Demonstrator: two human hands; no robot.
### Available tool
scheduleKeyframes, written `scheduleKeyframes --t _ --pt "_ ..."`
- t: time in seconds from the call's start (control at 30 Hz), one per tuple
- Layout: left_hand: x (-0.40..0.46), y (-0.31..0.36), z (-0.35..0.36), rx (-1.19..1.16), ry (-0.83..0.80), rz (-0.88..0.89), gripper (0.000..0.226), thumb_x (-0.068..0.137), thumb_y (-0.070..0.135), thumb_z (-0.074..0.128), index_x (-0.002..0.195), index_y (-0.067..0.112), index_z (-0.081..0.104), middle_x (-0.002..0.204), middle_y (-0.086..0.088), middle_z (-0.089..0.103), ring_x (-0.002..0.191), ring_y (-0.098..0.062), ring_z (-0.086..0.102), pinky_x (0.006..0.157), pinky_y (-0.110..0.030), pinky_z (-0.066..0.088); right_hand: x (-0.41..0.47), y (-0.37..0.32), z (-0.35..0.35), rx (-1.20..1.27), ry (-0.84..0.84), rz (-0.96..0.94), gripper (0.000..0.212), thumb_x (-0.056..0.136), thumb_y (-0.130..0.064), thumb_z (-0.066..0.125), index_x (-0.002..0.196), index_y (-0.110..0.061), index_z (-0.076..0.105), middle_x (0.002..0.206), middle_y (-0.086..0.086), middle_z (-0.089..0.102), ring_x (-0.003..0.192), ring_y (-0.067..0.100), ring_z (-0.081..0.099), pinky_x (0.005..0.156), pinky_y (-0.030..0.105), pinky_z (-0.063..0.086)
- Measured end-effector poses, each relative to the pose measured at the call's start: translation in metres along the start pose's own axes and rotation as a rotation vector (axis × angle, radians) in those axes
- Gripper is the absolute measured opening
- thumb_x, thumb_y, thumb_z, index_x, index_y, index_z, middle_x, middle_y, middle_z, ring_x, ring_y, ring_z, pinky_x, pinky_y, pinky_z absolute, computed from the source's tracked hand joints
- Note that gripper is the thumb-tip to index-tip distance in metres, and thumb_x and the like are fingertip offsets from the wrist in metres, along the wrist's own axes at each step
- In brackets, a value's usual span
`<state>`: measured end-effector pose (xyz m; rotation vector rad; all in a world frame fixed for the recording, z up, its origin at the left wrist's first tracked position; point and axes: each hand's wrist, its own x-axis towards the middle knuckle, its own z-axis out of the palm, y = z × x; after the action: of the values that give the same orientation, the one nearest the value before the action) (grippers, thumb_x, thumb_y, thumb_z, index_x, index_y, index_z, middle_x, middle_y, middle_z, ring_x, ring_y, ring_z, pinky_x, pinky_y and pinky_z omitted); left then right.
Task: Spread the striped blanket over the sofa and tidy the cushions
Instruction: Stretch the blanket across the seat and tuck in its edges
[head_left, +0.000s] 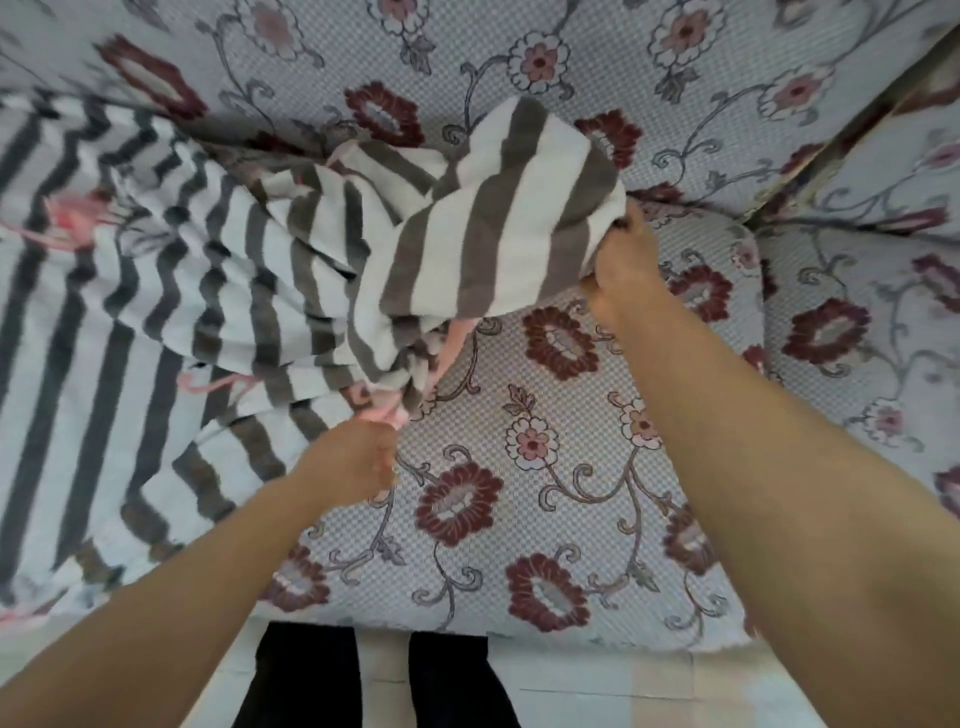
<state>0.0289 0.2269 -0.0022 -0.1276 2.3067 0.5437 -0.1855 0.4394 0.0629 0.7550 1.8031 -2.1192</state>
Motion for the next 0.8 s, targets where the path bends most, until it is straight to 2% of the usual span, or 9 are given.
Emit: scheduleKeyframes --t 0.03,0.13,0.23,0.33,0.4,0.5,0.6,0.7,0.8 --pt "0.005 0.012 0.003 -0.13 0.13 -0.004 0.009 0.081 0.025 0.065 0.08 0.027 0.056 0.081 0.009 0.057 0.079 -0.015 0.056 0.069 -0.025 0.042 -0.003 -0.001 -0.002 -0.117 -0.008 -0.027 0.027 0.097 -0.01 0.044 0.104 -0.033 0.057 0.098 0.001 0.071 0.083 0.02 0.07 0.065 0.031 0.058" --pt "0.037 0.056 0.002 -0.453 0.401 0.066 0.057 0.079 0.021 0.07 0.129 0.014 0.044 0.122 -0.004 0.051 0.107 -0.022 0.054 0.088 -0.033 0.046 -0.007 0.01 -0.004 -0.236 -0.036 -0.022 0.023 0.097 -0.016 0.046 0.1 -0.036 0.056 0.097 -0.002 0.069 0.091 0.022 0.067 0.071 0.036 0.058" --pt "0.072 0.085 -0.013 -0.523 0.684 -0.018 0.076 0.073 0.022 0.074 0.134 0.005 0.033 0.132 -0.017 0.043 0.121 -0.033 0.041 0.095 -0.041 0.042 -0.012 0.025 -0.003 -0.187 -0.083 0.082 0.013 0.097 -0.022 0.048 0.095 -0.03 0.059 0.104 0.005 0.071 0.1 0.03 0.067 0.084 0.048 0.056" --pt "0.094 0.085 -0.029 -0.649 0.787 -0.181 0.067 0.073 0.024 0.074 0.127 0.002 0.041 0.121 -0.018 0.058 0.111 -0.034 0.054 0.083 -0.036 0.046 -0.012 0.032 -0.003 -0.184 -0.212 0.116 0.01 0.095 -0.023 0.052 0.097 -0.027 0.06 0.109 0.008 0.071 0.1 0.029 0.068 0.084 0.047 0.057" --pt "0.092 0.072 -0.046 -0.664 0.757 -0.216 0.047 0.072 0.025 0.077 0.109 0.003 0.057 0.102 -0.015 0.069 0.096 -0.03 0.064 0.072 -0.03 0.046 -0.01 0.03 -0.004 -0.253 -0.219 0.051 0.012 0.095 -0.019 0.051 0.093 -0.026 0.061 0.106 0.009 0.071 0.094 0.027 0.069 0.08 0.041 0.059" --pt "0.063 0.039 -0.07 -0.728 0.603 -0.035 0.036 0.066 0.018 0.082 0.097 0.009 0.067 0.092 -0.01 0.071 0.083 -0.02 0.064 0.071 -0.034 0.051 -0.002 0.019 -0.007 -0.366 -0.119 -0.112 0.015 0.094 -0.011 0.05 0.099 -0.02 0.06 0.102 0.008 0.069 0.092 0.025 0.067 0.082 0.039 0.056" --pt "0.02 0.008 -0.092 -0.881 0.458 0.026 0.027 0.067 0.007 0.081 0.089 0.019 0.07 0.09 -0.008 0.071 0.076 -0.013 0.066 0.069 -0.026 0.054 0.01 0.005 -0.009 -0.509 -0.007 -0.26 0.021 0.093 -0.007 0.049 0.109 -0.011 0.062 0.1 0.005 0.065 0.094 0.021 0.061 0.087 0.035 0.051" --pt "-0.012 -0.008 -0.117 -1.007 0.352 0.079 0.026 0.069 -0.004 0.076 0.087 0.014 0.068 0.087 -0.01 0.068 0.075 -0.022 0.064 0.068 -0.027 0.055 0.019 -0.008 -0.009 -0.593 0.066 -0.339 0.021 0.092 -0.004 0.047 0.103 -0.012 0.063 0.096 0.006 0.063 0.091 0.019 0.056 0.077 0.029 0.046" --pt "-0.026 -0.011 -0.133 -0.836 0.171 0.132 0.023 0.068 -0.01 0.073 0.077 0.01 0.065 0.073 -0.004 0.061 0.067 -0.018 0.058 0.061 -0.023 0.051 0.027 -0.022 -0.015 -0.723 0.158 -0.42 0.025 0.091 0.001 0.04 0.093 -0.013 0.061 0.088 0.002 0.058 0.088 0.017 0.051 0.072 0.028 0.042"
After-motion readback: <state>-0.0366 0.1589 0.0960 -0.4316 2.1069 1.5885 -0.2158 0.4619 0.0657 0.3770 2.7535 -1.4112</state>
